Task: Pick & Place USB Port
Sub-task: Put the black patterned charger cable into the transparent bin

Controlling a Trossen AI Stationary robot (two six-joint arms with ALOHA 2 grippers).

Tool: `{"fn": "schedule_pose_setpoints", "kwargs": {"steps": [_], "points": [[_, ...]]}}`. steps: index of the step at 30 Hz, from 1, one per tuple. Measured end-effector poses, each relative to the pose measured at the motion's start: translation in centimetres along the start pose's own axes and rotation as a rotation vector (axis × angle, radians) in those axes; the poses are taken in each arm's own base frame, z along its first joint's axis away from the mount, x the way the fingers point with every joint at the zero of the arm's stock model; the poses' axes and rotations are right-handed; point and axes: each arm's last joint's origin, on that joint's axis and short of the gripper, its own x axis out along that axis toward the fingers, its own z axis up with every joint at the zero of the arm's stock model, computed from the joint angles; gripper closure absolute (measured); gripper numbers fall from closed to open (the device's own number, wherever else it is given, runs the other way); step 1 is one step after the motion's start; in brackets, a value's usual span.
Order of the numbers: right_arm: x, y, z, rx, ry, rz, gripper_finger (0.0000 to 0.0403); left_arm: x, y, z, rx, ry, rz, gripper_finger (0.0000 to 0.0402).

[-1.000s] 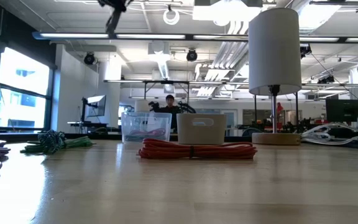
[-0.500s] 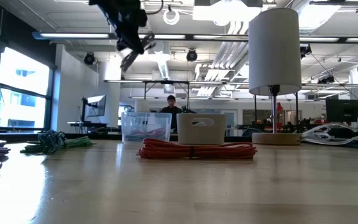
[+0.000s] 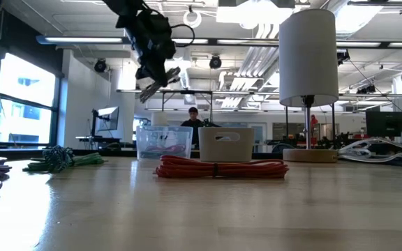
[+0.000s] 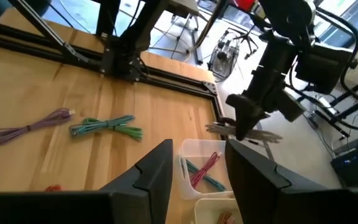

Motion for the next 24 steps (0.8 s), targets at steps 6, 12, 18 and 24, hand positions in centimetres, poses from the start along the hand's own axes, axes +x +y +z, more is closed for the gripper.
{"fn": "schedule_pose_setpoints", "kwargs": {"steps": [6, 12, 18, 24], "points": [[0.0, 0.1, -0.3, 0.000, 0.030, 0.006, 0.0263, 1.6, 0.6, 0.2, -0.024, 0.029, 0.005, 0.0388], [0.0, 0.1, -0.4, -0.003, 0.036, 0.012, 0.0263, 3.1, 1.2, 0.1, -0.038, 0.080, 0.020, 0.0384], [0.0, 0.2, -0.5, -0.011, 0.045, 0.038, 0.0263, 4.0, 1.2, 0.1, -0.029, 0.105, 0.013, 0.0377], [0.0, 0.2, -0.5, -0.012, 0.046, 0.043, 0.0263, 4.1, 1.3, 0.2, -0.027, 0.100, 0.022, 0.0358]]}}
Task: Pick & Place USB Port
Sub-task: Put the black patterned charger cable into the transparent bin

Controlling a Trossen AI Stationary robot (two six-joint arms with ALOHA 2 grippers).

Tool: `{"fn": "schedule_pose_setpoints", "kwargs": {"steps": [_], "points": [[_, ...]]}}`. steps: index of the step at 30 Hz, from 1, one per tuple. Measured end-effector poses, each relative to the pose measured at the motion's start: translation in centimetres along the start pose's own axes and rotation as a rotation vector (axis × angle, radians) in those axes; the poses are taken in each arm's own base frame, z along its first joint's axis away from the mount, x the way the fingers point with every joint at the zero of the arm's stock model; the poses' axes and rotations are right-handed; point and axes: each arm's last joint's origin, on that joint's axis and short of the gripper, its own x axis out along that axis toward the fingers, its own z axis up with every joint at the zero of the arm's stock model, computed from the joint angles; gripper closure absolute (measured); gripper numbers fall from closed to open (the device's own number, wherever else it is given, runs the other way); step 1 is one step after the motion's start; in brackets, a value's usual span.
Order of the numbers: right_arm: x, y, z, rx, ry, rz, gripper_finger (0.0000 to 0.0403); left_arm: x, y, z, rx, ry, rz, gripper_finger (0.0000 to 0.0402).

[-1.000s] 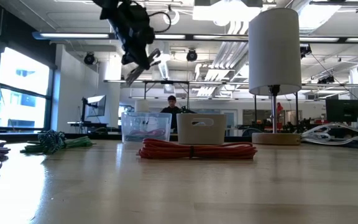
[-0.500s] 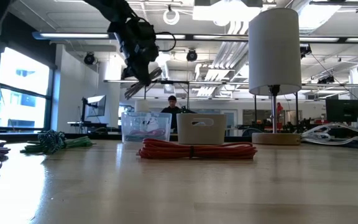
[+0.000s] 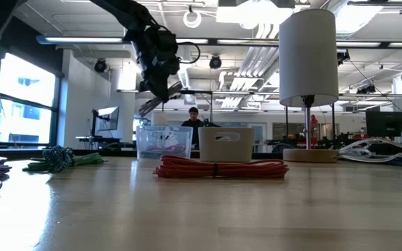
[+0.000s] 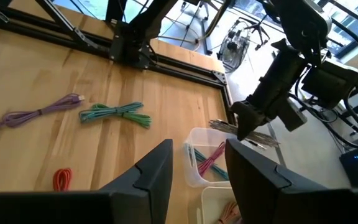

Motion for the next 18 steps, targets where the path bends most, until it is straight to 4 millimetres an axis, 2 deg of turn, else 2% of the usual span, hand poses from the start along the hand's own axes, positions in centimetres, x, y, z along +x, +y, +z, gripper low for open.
{"fn": "schedule_pose_setpoints", "kwargs": {"steps": [6, 18], "points": [[0.0, 0.0, -0.1, -0.003, 0.006, 0.001, 0.0263, 0.0, 0.0, 0.0, -0.045, 0.005, 0.029, 0.0352], [0.0, 0.1, -0.2, -0.009, 0.021, 0.012, 0.0263, 3.6, -0.9, 0.2, 0.000, 0.096, -0.035, 0.0350]]}}
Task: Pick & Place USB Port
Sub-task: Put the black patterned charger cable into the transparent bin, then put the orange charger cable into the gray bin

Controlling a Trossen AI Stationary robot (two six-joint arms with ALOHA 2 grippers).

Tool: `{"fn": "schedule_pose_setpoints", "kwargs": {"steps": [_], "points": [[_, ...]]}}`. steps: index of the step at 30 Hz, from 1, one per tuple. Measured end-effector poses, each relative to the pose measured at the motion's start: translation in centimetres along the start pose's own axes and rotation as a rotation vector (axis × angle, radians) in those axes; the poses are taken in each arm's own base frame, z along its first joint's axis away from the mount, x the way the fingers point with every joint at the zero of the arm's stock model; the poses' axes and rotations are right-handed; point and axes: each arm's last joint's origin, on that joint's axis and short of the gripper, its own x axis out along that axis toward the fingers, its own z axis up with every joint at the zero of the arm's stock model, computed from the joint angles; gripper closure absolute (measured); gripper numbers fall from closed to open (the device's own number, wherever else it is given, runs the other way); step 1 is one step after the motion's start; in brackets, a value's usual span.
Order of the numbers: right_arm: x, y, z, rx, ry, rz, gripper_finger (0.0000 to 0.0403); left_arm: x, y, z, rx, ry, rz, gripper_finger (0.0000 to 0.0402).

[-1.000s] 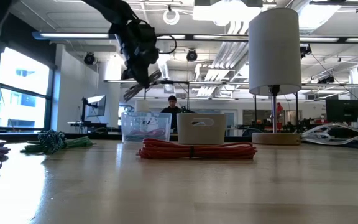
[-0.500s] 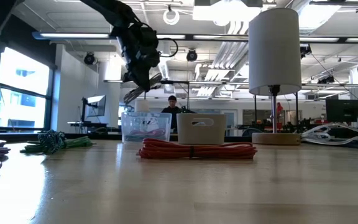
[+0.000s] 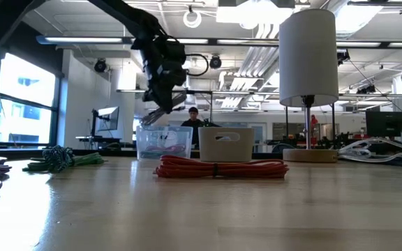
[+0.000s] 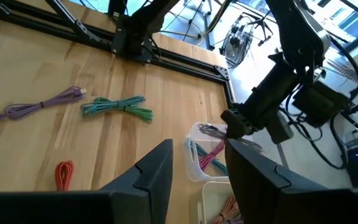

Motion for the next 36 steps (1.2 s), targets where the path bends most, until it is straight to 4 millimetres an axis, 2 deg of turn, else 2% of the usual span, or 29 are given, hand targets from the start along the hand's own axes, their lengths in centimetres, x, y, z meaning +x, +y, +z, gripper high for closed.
{"fn": "schedule_pose_setpoints", "kwargs": {"steps": [7, 12, 18, 21, 25, 31, 36], "points": [[0.0, 0.1, 0.0, 0.022, -0.002, 0.038, 0.0263, 0.8, 0.1, 0.0, -0.013, 0.023, 0.003, 0.0337], [0.0, 0.1, -0.2, 0.019, 0.011, 0.040, 0.0263, 0.8, 0.2, 0.2, -0.032, 0.011, 0.005, 0.0285], [0.0, 0.1, -0.2, 0.017, 0.011, 0.040, 0.0263, 0.8, 0.2, 0.0, 0.032, 0.030, 0.021, 0.0213], [0.0, 0.1, -0.2, 0.012, 0.011, 0.038, 0.0263, 0.7, 0.1, -0.4, 0.035, 0.068, 0.015, 0.0196], [0.0, 0.1, -0.2, 0.008, 0.011, 0.040, 0.0263, 0.3, -0.3, -0.9, 0.064, 0.113, -0.093, 0.0193], [0.0, 0.2, -0.4, -0.025, 0.032, 0.048, 0.0263, -2.7, -2.3, -0.7, 0.191, 0.063, -0.464, 0.0193], [0.0, 0.2, -0.4, -0.026, 0.032, 0.062, 0.0263, -7.5, -6.0, -0.9, 0.449, -0.059, -0.704, 0.0193]]}}
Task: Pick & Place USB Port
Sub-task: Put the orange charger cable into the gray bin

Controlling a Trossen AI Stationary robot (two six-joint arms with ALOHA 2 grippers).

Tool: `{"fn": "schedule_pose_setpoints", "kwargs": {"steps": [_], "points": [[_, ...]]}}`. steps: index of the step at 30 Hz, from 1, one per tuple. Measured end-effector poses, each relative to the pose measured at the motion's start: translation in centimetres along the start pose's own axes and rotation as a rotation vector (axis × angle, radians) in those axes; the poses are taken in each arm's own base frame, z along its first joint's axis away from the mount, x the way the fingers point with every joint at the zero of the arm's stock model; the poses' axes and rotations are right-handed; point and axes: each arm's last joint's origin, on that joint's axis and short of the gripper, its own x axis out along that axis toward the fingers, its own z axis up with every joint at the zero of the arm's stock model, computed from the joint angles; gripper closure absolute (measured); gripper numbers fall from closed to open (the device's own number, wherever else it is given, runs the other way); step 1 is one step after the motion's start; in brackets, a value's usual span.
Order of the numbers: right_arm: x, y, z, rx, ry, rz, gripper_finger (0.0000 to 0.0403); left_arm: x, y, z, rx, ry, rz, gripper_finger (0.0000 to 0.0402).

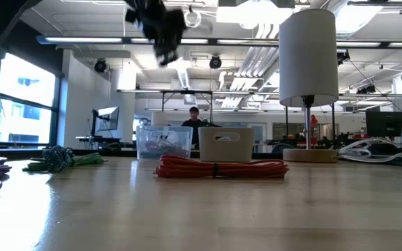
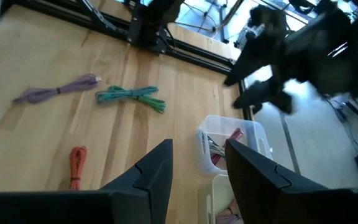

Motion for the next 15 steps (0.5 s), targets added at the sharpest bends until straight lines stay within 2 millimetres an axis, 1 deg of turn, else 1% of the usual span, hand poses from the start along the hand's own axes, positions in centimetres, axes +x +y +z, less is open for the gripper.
{"fn": "schedule_pose_setpoints", "kwargs": {"steps": [1, 5, 8, 11, 15], "points": [[0.0, 0.0, 0.1, 0.002, -0.008, 0.012, 0.0263, -0.3, -1.5, 0.7, 0.081, -0.036, -0.017, 0.0193], [0.0, 0.1, 0.3, 0.009, -0.029, 0.031, 0.0263, -1.6, -8.0, 2.1, 0.325, -0.108, -0.040, 0.0193], [-0.2, 0.5, 0.3, -0.004, -0.035, 0.042, 0.0263, -2.5, -12.8, 2.1, 0.458, -0.120, -0.009, 0.0193], [-0.4, 1.0, 0.4, -0.025, -0.044, 0.067, 0.0263, -3.4, -18.3, 1.3, 0.551, -0.127, 0.025, 0.0193], [-0.7, 1.8, 0.5, -0.036, -0.053, 0.161, 0.0263, -4.6, -24.7, -0.9, 0.645, -0.144, 0.097, 0.0193]]}}
